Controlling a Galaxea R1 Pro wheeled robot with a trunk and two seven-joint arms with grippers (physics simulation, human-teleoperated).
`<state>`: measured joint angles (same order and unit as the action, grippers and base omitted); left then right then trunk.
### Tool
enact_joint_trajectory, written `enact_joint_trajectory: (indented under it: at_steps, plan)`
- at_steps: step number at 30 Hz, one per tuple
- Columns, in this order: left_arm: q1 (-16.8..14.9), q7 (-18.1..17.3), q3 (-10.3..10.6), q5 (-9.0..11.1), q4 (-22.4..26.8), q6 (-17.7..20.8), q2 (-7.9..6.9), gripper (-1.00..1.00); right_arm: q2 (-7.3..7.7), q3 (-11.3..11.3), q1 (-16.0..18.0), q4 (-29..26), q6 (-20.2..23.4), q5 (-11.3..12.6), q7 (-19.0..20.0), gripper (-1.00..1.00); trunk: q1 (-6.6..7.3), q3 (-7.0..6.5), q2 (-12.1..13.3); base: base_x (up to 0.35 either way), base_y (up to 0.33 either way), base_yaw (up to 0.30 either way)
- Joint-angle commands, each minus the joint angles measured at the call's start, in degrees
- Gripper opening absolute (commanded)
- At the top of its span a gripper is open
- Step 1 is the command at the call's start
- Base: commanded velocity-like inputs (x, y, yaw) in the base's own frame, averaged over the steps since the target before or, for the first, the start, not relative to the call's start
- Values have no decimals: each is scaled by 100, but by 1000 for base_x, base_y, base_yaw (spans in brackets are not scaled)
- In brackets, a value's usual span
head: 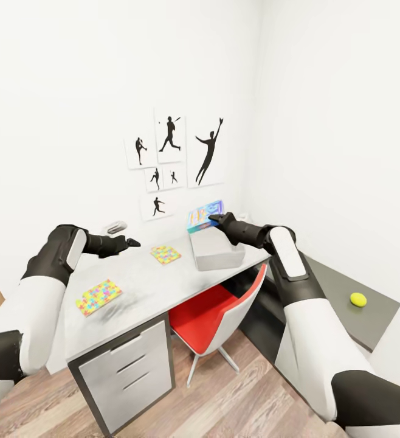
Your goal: Put all the toys in the child's room - the three board games (two on the bed and one on the table), the two jigsaw puzzles on the table, and the tennis ball on the table - inside the toy box on the table in the child's room.
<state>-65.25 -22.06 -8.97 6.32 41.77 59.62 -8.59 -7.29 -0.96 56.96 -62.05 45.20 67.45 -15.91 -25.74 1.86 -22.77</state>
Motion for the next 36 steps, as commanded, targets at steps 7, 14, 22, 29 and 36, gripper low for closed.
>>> enact_joint_trajectory:
  at_steps: [7, 14, 22, 29, 36]
  plan:
    - [-332, 18, -23, 36, -420, 38, 51, 100, 98, 0, 59, 0, 1, 67, -63, -100, -4, 81, -14, 0, 0, 0]
    - [-347, 18, -19, 57, -456, 33, 58, 100, 194, 0, 64, -3, -1, 68, -53, -100, -4, 147, -14, 0, 0, 0]
    - [-350, 18, -16, 60, -459, 32, 51, 100, 198, 0, 61, -7, -7, 59, -71, -100, -4, 222, -14, 1, 0, 0]
    - [-349, 18, -1, 54, -459, 18, 58, 100, 191, 0, 61, -2, -20, 49, -86, -100, -4, 268, -14, 168, 0, 0]
    - [-348, 18, 0, 47, -459, 7, 109, 100, 192, 0, 60, 38, -3, 45, -87, -100, -4, 273, -14, 40, -3, 0]
